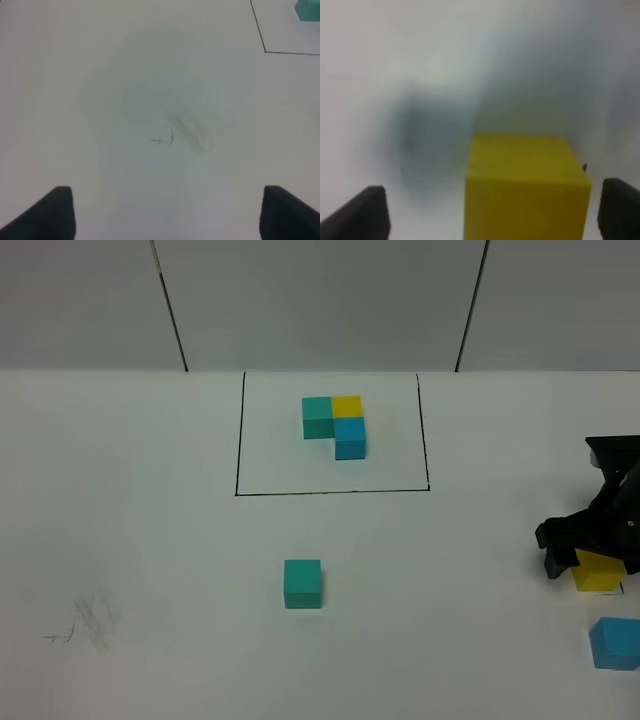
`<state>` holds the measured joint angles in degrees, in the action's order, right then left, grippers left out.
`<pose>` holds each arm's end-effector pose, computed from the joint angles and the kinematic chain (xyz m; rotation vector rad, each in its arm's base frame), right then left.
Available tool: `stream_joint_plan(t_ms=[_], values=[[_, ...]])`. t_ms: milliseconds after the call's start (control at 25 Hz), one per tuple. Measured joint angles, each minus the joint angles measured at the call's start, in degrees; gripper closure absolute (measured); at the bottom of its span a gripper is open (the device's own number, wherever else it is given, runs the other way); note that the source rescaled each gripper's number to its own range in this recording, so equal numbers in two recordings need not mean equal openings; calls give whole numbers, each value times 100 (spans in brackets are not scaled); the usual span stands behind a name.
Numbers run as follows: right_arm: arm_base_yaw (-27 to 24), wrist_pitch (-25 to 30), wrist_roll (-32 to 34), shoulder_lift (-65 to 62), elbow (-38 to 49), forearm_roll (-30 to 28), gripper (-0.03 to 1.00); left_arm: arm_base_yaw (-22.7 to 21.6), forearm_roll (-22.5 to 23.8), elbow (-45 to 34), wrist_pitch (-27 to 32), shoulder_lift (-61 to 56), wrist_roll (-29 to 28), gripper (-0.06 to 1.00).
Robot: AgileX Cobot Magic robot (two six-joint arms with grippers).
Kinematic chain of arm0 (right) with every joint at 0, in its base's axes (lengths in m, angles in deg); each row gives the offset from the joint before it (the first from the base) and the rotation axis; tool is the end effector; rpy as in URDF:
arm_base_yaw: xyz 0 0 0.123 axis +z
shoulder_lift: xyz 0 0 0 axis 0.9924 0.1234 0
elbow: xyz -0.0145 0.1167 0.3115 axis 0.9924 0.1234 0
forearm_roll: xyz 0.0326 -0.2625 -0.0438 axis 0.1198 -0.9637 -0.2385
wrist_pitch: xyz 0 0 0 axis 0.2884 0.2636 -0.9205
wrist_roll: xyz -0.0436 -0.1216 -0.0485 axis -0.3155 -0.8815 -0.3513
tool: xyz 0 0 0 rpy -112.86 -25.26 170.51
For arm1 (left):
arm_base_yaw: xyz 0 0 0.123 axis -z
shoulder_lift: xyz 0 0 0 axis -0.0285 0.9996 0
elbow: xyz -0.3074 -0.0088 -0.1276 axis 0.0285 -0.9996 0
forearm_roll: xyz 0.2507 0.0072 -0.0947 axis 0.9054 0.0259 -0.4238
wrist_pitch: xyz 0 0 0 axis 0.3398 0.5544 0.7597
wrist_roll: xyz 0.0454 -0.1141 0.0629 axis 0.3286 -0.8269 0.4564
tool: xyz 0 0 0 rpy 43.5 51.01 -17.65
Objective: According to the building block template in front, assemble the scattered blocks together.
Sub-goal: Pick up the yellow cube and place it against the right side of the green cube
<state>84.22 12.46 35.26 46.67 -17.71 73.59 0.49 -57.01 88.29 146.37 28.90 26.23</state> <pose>0.3760 0.0119 0.1194 -0.0548 2.9947 0.0368 0.0014 0.0000 0.2653 -0.0786 2.0370 -0.0234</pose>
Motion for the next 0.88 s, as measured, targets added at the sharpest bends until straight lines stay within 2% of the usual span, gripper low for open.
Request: stream_joint_plan(t_ms=[80, 160, 200, 320, 440, 520, 720, 880], values=[[0, -5, -67, 2, 0, -27, 43, 0, 0, 0, 0, 0, 0, 31], [5, -5, -172, 7, -4, -123, 72, 0, 0, 0, 0, 0, 0, 31], [5, -6, -211, 7, -4, -146, 75, 0, 0, 0, 0, 0, 0, 31], [6, 8, -564, 7, -11, -218, 76, 0, 0, 0, 0, 0, 0, 31], [198, 223, -1321, -117, -64, -317, 76, 0, 0, 0, 0, 0, 0, 31], [518, 417, -1999, -285, -179, -323, 76, 0, 0, 0, 0, 0, 0, 31], [1688, 1011, -3874, -477, -735, -318, 76, 0, 0, 0, 0, 0, 0, 31], [2527, 1133, -4724, -457, -1260, -290, 76, 0, 0, 0, 0, 0, 0, 31]])
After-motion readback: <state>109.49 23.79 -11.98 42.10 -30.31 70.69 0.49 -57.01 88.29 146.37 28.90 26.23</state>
